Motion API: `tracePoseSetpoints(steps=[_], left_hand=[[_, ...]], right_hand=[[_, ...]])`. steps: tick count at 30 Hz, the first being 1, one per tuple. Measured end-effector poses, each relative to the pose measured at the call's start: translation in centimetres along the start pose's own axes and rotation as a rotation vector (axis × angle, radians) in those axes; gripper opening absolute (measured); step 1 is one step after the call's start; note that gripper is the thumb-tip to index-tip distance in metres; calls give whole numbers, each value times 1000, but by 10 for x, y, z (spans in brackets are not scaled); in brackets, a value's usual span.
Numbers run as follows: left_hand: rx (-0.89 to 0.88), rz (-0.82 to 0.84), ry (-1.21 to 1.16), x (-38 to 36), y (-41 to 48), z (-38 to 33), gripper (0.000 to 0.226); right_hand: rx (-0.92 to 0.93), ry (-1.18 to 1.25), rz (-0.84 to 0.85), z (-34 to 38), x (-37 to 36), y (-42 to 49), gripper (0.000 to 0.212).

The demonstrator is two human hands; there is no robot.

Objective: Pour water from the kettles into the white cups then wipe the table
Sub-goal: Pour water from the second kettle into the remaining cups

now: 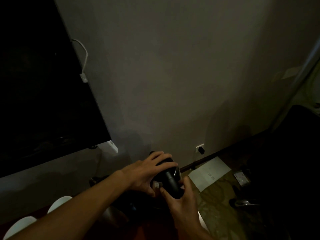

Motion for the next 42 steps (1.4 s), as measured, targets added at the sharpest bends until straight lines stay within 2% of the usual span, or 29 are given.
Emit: tracePoseSetpoints(steps=[4,11,19,26,42], left_hand=[[11,-14,-53,3,-2,5,114],[52,-67,-133,4,-4,21,117],[59,-60,-138,10,-14,25,118],[89,-157,-134,51,-52,13,114],[159,-268,-32,150,-149,-78,113]], right_hand=[[10,-1,-18,-2,1,4,46],[47,-41,60,12,-6,14,40],[47,-74,66,18,-9,10,40],[107,-20,142,65,-12,1,38],[317,-31,83,195,33,-65,37]])
Point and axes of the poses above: each hand's wrist, its own y-axis towards the middle knuckle, its own x-axis out of the back of the hand, z = x × y, the point moved 8 cm from there along y, towards the middle knuckle, and after that the axes turned 11 degrees about x, right-handed, at the moved point
